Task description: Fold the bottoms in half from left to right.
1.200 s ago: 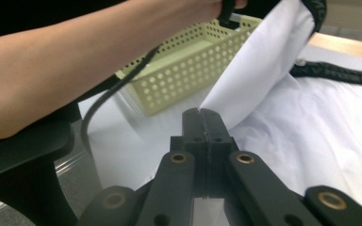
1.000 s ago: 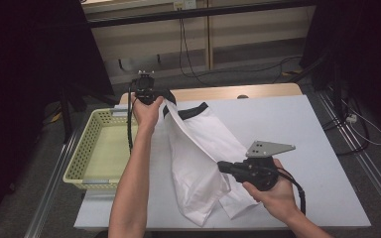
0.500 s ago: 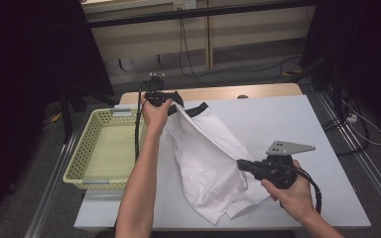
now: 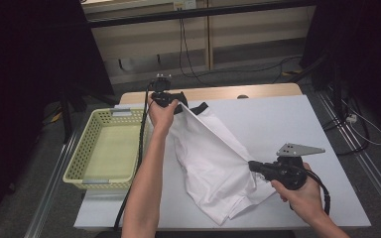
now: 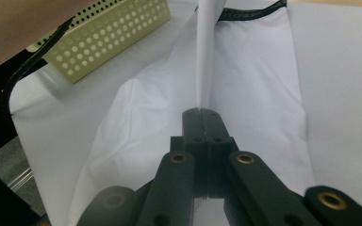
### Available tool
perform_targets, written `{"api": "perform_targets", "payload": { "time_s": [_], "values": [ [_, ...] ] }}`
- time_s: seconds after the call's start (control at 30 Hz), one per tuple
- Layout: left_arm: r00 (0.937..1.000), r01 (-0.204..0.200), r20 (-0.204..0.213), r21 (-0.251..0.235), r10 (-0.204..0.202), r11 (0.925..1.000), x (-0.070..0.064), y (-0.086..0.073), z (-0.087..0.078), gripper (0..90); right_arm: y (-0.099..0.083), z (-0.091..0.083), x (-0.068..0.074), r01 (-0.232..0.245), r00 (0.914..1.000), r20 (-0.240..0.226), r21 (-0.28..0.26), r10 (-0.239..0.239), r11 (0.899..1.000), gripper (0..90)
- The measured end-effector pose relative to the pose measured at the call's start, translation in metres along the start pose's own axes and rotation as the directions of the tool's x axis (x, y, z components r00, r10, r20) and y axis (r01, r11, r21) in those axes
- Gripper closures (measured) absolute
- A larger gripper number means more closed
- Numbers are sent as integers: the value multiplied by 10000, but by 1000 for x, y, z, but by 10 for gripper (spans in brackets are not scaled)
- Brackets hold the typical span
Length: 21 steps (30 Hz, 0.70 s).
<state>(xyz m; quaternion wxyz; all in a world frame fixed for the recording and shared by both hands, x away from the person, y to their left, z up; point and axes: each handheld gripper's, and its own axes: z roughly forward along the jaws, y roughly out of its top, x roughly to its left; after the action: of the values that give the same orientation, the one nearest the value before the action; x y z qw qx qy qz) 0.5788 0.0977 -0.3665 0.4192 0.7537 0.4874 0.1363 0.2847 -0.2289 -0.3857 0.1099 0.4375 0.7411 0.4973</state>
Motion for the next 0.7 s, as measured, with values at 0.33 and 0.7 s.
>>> {"api": "perform_targets", "payload": {
  "time_s": [0.33, 0.7],
  "values": [
    [9999, 43, 90, 108, -44, 9999, -1, -6, 23, 849, -8, 1, -19, -399, 9986, 369, 295, 388, 9988, 900],
    [9993, 5, -374, 210, 3, 9998, -1, -16, 50, 642, -16, 20, -33, -630, 9964, 626, 1011, 568, 9929, 900]
  ]
}}
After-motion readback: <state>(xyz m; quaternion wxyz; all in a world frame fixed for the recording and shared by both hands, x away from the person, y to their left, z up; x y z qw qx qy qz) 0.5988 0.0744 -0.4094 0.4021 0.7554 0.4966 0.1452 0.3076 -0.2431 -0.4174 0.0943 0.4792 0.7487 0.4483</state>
